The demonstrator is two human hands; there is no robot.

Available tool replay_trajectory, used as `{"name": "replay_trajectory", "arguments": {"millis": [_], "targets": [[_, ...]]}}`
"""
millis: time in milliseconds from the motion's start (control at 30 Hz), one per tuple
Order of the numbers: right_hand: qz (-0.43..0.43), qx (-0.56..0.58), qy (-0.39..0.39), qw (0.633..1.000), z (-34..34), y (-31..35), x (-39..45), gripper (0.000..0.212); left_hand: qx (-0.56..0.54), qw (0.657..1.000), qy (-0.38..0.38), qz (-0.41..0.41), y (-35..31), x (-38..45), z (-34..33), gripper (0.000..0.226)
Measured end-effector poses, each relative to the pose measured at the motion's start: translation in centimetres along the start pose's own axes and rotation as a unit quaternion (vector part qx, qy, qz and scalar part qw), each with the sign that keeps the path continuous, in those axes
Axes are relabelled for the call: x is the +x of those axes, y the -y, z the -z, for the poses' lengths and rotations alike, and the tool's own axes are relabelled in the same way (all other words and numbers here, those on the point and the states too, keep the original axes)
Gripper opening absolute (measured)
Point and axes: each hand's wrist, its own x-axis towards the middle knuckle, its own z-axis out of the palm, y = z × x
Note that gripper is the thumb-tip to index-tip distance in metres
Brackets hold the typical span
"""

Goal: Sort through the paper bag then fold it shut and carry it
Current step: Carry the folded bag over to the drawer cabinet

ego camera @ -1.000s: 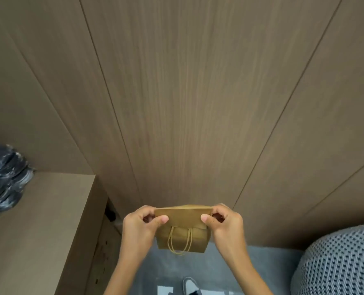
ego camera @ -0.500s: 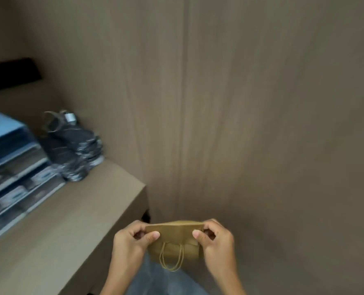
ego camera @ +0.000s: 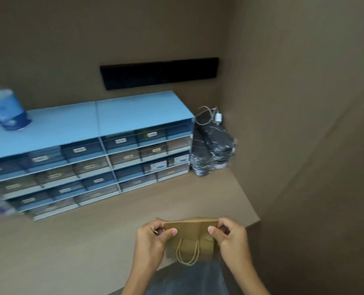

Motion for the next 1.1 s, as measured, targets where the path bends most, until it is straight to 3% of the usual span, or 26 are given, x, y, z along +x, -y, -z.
{"name": "replay_trajectory", "arguments": {"millis": [167, 433, 567, 733, 1100], "targets": [[0.021, -0.003, 0.08, 0.997, -5.4, 1.7, 4.3, 0.042, -0.011, 0.998, -0.056, 0.035, 1.0, 3.3, 3.6, 0.017], [0.036, -0.004, 0.174, 0.984, -10.5, 2.2, 9.6, 0.038, -0.005, 0.986, -0.139, 0.088, 2.5, 6.5, 5.5, 0.015], [0.028, -0.009, 0.212, 0.977, -11.7, 1.5, 12.0, 0.024, 0.013, 0.979, -0.17, 0.11, 2.9, 7.8, 4.7, 0.015], [0.03, -0.017, 0.235, 0.971, -12.1, 0.6, 14.8, 0.019, 0.027, 0.97, -0.195, 0.14, 3.5, 9.5, 3.1, 0.016], [-0.018, -0.015, 0.23, 0.973, -12.9, -1.1, 14.8, 0.012, 0.063, 0.972, -0.176, 0.141, 5.9, 10.4, 2.5, 0.023]]}}
